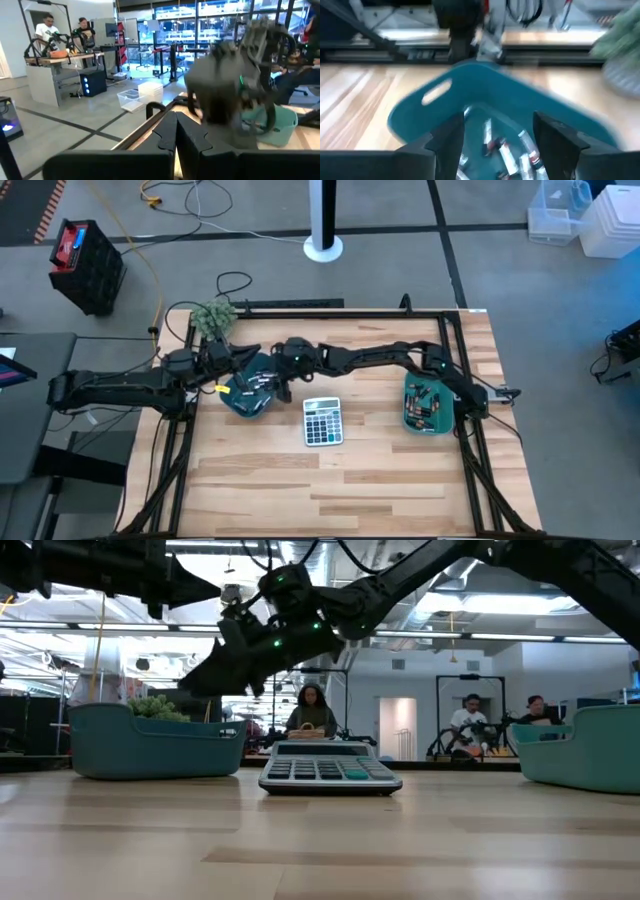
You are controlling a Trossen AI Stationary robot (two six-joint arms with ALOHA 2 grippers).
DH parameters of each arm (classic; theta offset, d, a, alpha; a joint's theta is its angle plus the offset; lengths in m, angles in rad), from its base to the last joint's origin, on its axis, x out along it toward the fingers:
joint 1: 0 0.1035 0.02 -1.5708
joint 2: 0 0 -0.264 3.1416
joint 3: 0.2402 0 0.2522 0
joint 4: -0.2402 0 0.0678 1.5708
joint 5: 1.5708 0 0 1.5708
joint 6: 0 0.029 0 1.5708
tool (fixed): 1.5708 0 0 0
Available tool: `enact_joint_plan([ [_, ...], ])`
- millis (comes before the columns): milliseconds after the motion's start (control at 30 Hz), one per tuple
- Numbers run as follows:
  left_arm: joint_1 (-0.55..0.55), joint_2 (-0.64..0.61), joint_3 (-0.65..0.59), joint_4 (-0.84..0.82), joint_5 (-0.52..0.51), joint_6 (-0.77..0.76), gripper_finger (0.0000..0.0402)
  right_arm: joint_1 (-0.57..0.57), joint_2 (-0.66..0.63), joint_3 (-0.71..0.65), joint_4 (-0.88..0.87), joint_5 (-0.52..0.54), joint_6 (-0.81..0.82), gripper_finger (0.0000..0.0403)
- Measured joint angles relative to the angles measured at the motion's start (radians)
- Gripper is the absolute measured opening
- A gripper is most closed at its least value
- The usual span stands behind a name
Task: Sort batteries
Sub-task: Return to Home Position
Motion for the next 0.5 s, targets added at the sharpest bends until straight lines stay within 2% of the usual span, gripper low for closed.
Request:
enact_joint_plan([
  [100, 0.000, 0.000, 0.000, -0.018, 0.000, 0.000, 0.0000, -0.013, -0.042, -0.034, 0.040, 0.000, -0.002, 0.0234],
  [200, 0.000, 0.000, 0.000, -0.025, -0.004, 0.000, 0.0000, -0.021, -0.101, -0.132, 0.138, 0.000, -0.004, 0.0206],
  [367, 0.000, 0.000, 0.000, -0.047, -0.005, -0.001, 0.0000, -0.057, -0.242, -0.392, 0.407, -0.001, 0.011, 0.0142],
  [500, 0.000, 0.000, 0.000, -0.054, -0.005, -0.002, 0.0000, -0.093, -0.367, -0.600, 0.545, 0.006, 0.022, 0.0082],
])
